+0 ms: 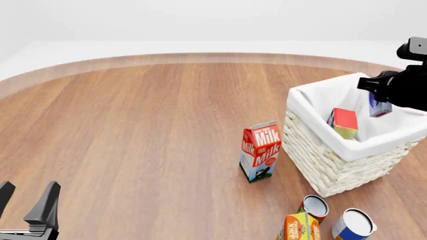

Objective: Pick up the cream cheese box and the butter, and put them in the basket.

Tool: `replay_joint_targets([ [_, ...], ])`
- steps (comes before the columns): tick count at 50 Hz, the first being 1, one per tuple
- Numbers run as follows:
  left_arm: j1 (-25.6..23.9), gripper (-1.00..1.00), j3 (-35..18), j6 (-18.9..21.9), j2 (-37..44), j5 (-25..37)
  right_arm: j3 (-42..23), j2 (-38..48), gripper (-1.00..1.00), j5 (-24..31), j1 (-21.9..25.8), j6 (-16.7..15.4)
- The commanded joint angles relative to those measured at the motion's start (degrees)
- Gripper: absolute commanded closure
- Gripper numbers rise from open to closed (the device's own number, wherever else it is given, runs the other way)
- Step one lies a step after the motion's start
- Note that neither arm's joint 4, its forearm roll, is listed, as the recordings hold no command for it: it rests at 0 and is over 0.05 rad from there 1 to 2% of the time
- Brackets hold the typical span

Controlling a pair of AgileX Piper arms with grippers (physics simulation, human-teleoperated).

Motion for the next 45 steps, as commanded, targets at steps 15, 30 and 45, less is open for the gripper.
replay_joint_targets([
  [15, 0.0, -1.0, 0.0, 0.0, 0.0, 0.0, -2.6, 2.6, 1.0, -0.2, -2.4, -0.5],
  [30, 0.0, -1.0, 0.0, 0.0, 0.0, 0.0, -2.4, 5.0, 1.0, -1.9, -3.3, -0.7],
  [45, 0.0, -1.0, 0.0, 0.0, 0.0, 0.0, -2.8, 5.0, 1.0, -1.4, -4.6, -1.3],
])
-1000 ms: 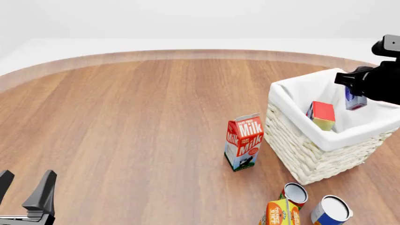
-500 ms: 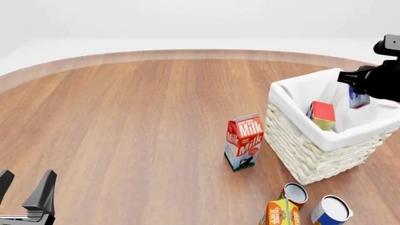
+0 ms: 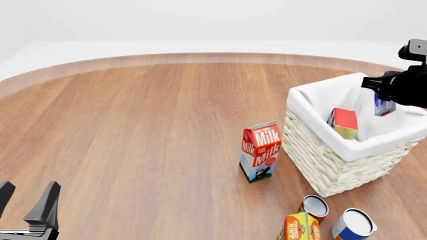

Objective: Pick up the cream cheese box and the butter, and put them in the basket.

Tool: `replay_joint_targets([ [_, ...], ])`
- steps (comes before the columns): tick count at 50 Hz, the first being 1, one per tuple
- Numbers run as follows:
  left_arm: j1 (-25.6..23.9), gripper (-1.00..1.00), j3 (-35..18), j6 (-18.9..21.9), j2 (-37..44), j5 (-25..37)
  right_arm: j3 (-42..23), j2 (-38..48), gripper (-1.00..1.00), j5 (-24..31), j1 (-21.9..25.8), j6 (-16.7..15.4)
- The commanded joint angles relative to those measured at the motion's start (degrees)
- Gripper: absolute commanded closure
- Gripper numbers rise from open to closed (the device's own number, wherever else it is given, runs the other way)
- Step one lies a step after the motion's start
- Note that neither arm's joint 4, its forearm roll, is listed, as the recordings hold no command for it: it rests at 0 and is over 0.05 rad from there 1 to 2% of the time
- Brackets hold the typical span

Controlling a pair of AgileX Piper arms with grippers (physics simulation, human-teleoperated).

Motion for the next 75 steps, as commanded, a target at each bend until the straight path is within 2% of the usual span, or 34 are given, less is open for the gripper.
replay_joint_targets([
  [1, 0.0, -1.0, 0.0, 0.0, 0.0, 0.0, -1.1, 0.2, 1.0, 0.2, -0.8, 0.0],
  [37, 0.0, -1.0, 0.0, 0.0, 0.0, 0.0, -0.8, 2.8, 1.0, -2.3, -4.4, -0.5],
  [64, 0.0, -1.0, 0.0, 0.0, 0.0, 0.0, -1.2, 3.7, 1.0, -2.3, -5.0, -0.2],
  [66, 0.0, -1.0, 0.0, 0.0, 0.0, 0.0, -0.1, 4.2, 1.0, -3.8, -5.1, -0.2],
  [75, 0.0, -1.0, 0.0, 0.0, 0.0, 0.0, 0.3, 4.7, 1.0, -4.5, -5.1, -0.2],
])
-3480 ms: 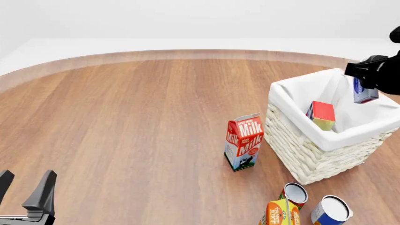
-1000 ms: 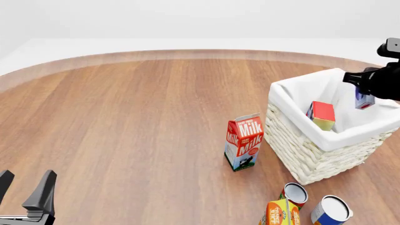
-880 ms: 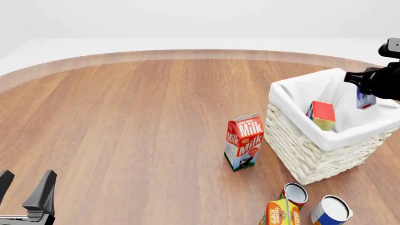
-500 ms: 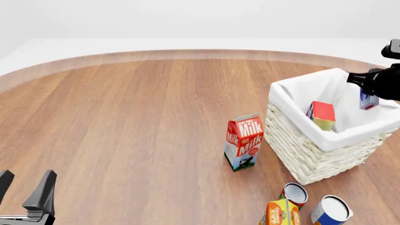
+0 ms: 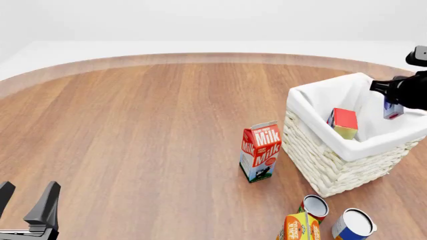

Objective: Pick up the cream cheese box and the butter, and put them in the basket.

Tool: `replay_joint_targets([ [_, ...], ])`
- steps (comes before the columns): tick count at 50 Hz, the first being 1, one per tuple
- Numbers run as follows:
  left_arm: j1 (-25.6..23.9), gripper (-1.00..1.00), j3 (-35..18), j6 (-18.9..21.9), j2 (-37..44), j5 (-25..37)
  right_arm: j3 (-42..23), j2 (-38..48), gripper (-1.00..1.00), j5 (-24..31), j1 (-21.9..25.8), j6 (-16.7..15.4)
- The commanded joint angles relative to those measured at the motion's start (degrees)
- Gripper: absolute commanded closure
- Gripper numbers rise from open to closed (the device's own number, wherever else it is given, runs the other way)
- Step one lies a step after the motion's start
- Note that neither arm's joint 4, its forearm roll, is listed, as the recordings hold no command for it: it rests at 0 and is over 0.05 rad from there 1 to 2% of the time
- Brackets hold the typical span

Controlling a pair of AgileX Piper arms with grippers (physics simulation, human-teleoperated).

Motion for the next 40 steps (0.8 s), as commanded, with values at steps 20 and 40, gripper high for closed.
replay_joint_targets([
  [20, 0.0, -1.0, 0.0, 0.0, 0.0, 0.0, -0.6, -0.5, -1.0, -0.7, 0.3, 1.0],
  [40, 0.0, -1.0, 0.0, 0.0, 0.0, 0.0, -2.1, -4.7, -1.0, 2.9, 3.8, 1.2],
])
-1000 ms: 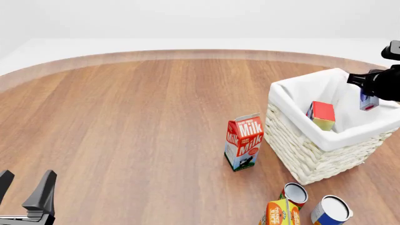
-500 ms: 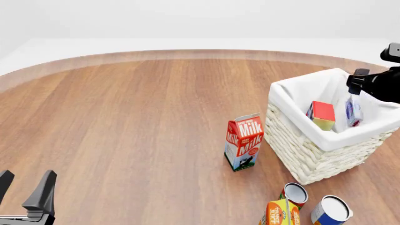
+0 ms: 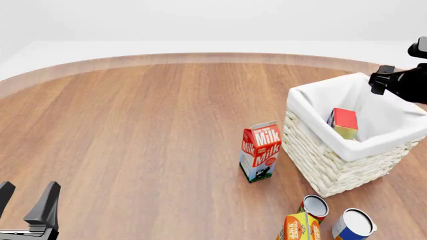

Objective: Pick up the cream cheese box and the butter, and put them in the basket.

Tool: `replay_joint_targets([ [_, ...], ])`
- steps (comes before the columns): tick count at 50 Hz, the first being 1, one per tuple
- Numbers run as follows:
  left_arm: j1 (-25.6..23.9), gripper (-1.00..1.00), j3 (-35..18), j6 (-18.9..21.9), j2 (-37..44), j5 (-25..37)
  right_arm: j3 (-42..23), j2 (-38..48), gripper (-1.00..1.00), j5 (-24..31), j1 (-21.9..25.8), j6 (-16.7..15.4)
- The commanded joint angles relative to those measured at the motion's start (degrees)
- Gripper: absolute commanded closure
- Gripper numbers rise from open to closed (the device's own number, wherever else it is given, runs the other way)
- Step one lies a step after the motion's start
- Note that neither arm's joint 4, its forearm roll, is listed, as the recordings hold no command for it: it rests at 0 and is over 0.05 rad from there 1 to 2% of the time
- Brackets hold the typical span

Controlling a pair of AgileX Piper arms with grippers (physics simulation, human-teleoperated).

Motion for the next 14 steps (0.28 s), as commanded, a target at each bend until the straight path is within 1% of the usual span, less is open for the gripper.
replay_joint_targets([
  [1, 0.0, -1.0, 0.0, 0.0, 0.0, 0.0, -1.3, -3.0, -1.0, 2.8, 2.3, 0.1],
  [8, 0.0, -1.0, 0.0, 0.0, 0.0, 0.0, -2.9, -5.5, -1.0, 5.4, 3.6, -0.5],
  [14, 0.0, -1.0, 0.0, 0.0, 0.0, 0.0, -6.2, -9.3, -1.0, 9.8, 6.6, -0.6],
])
